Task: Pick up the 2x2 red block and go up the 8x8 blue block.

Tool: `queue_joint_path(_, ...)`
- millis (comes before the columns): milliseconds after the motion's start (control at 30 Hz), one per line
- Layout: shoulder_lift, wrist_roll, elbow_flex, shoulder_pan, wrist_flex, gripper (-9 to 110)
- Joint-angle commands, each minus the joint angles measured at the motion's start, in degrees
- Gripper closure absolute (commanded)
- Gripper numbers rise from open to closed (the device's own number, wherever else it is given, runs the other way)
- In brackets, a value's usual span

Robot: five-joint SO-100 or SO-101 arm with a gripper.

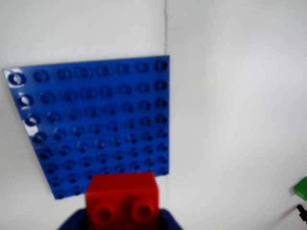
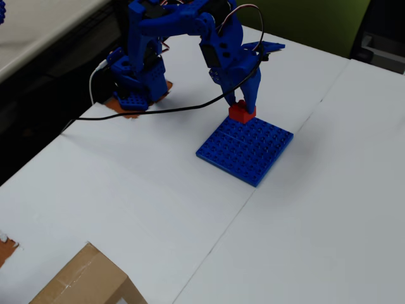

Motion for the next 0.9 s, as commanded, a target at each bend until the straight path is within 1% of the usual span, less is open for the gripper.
queue_joint_path(0, 2.7, -5.8, -0.2, -0.7, -0.8, 101)
queue_joint_path(300, 2.8, -6.8, 0.1, -0.6, -1.0, 101)
queue_joint_path(467, 4.7, -7.6, 3.6, -0.4, -3.4, 101)
queue_joint_path(867, 4.9, -8.0, 4.0, -0.3, -3.3, 101)
